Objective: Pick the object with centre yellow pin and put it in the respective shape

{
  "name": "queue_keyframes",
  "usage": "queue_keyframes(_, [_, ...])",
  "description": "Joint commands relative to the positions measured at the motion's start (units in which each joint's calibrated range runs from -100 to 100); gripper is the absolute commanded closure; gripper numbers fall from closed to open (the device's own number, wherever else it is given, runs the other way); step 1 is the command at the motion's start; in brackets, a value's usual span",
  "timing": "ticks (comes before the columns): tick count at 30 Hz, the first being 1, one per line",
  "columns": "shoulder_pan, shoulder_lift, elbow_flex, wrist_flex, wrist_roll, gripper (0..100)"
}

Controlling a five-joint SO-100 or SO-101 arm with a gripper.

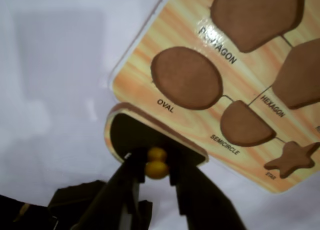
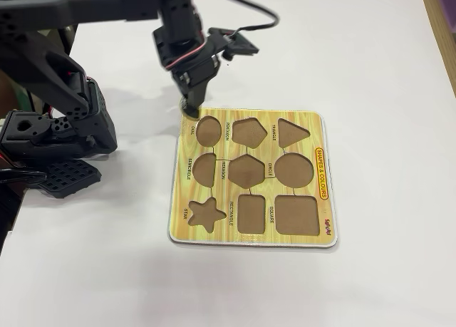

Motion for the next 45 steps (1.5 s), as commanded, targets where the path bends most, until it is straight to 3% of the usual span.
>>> queue_keyframes(1, [3.32,-7.45,5.13,-0.61,3.43,99])
queue_keyframes(12, [10.74,-14.9,8.54,-0.61,16.66,98])
queue_keyframes(23, [24.02,-16.32,8.99,-0.69,26.86,98])
queue_keyframes(30, [32.81,-15.74,8.99,-0.87,26.5,99])
queue_keyframes(36, [35.35,-15.74,13.04,-8.04,26.08,99])
queue_keyframes(45, [32.52,-15.74,18.62,-11.76,18.29,99])
